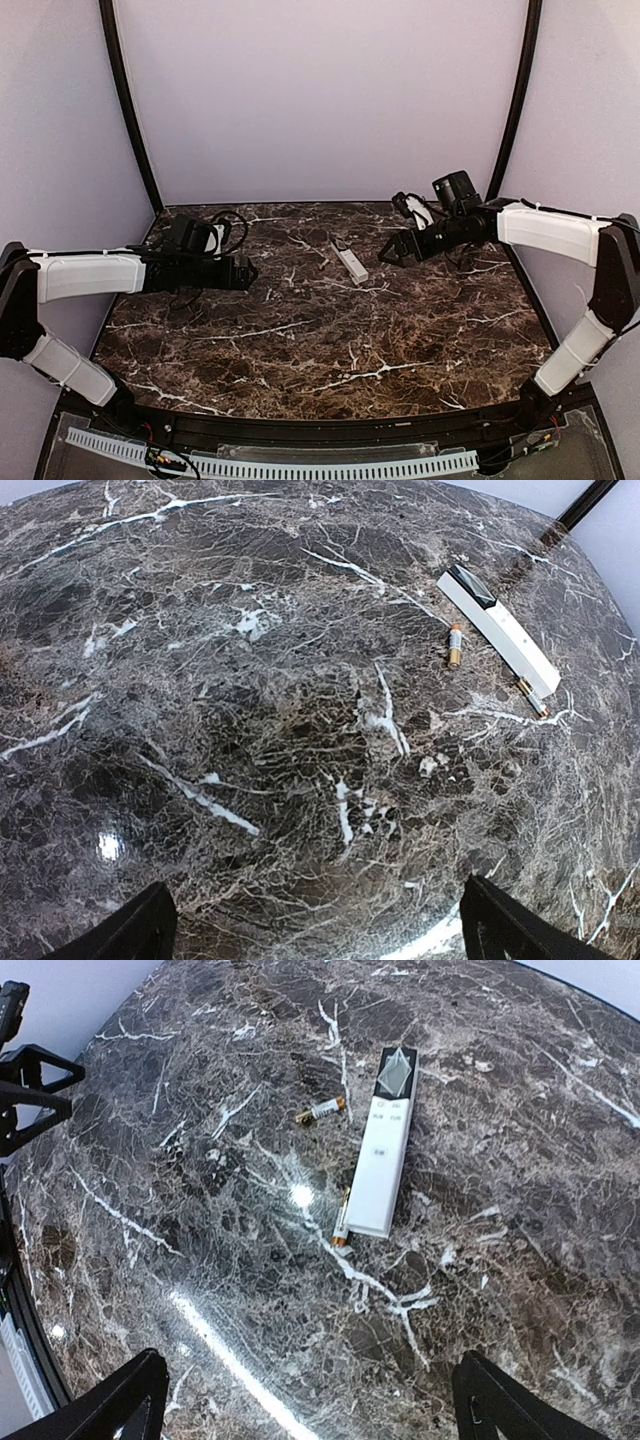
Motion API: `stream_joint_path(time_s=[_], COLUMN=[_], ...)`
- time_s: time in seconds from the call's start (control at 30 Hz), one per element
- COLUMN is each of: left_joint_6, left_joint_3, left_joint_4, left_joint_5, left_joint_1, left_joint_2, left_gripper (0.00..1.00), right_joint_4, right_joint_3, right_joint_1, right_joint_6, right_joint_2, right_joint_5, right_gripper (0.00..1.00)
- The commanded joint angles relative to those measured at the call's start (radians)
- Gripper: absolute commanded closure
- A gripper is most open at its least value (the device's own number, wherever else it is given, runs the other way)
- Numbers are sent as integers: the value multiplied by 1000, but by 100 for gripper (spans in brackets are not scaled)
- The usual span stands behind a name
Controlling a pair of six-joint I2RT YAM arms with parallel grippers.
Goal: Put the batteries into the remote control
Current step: Pick up the remote control from the center of the board.
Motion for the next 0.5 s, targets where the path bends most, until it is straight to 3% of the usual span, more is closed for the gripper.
stream_joint_path(time_s=[0.0, 0.2, 0.47], left_joint_6=[16, 14, 5], left_joint_3=[13, 7, -10], left_joint_4=[-25, -39, -34], left_joint_5=[-20, -60, -96], left_joint_1=[-8, -9, -13], left_joint_2=[-33, -60, -57], left_gripper=[0, 0, 0], right_joint_4=[-135, -326, -409], right_joint_3=[171, 462, 696], right_joint_1=[11, 20, 56], right_joint_6=[-49, -85, -72], right_joint_2=[88, 299, 534], right_joint_5=[66, 132, 168], right_gripper=[1, 1, 2])
